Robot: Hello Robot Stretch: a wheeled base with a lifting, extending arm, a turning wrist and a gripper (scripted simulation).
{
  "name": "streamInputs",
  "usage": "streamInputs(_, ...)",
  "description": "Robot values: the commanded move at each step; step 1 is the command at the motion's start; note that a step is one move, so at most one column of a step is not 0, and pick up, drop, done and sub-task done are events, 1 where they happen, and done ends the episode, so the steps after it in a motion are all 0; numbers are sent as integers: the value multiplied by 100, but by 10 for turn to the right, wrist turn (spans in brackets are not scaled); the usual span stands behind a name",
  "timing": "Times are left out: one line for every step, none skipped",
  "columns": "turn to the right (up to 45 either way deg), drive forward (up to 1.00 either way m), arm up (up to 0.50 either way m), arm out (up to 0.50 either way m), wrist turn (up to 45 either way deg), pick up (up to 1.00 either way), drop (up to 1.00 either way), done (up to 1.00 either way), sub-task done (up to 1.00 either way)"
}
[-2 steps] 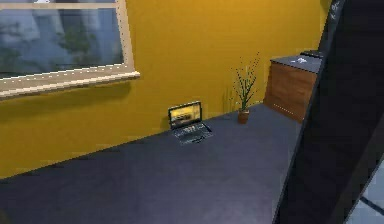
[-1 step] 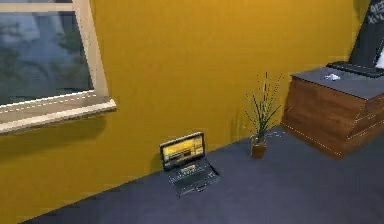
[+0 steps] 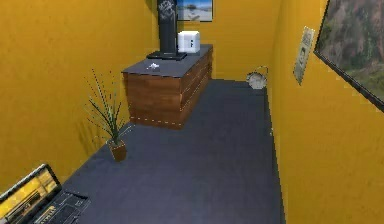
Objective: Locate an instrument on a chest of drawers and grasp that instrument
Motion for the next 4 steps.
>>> streamInputs(120, 0, 0, 0, 0, 0, 0, 0, 0)
streamInputs(0, 100, 0, 0, 0, 0, 0, 0, 0)
streamInputs(0, 70, 0, 0, 0, 0, 0, 0, 0)
streamInputs(-30, 0, 0, 0, 0, 0, 0, 0, 0)
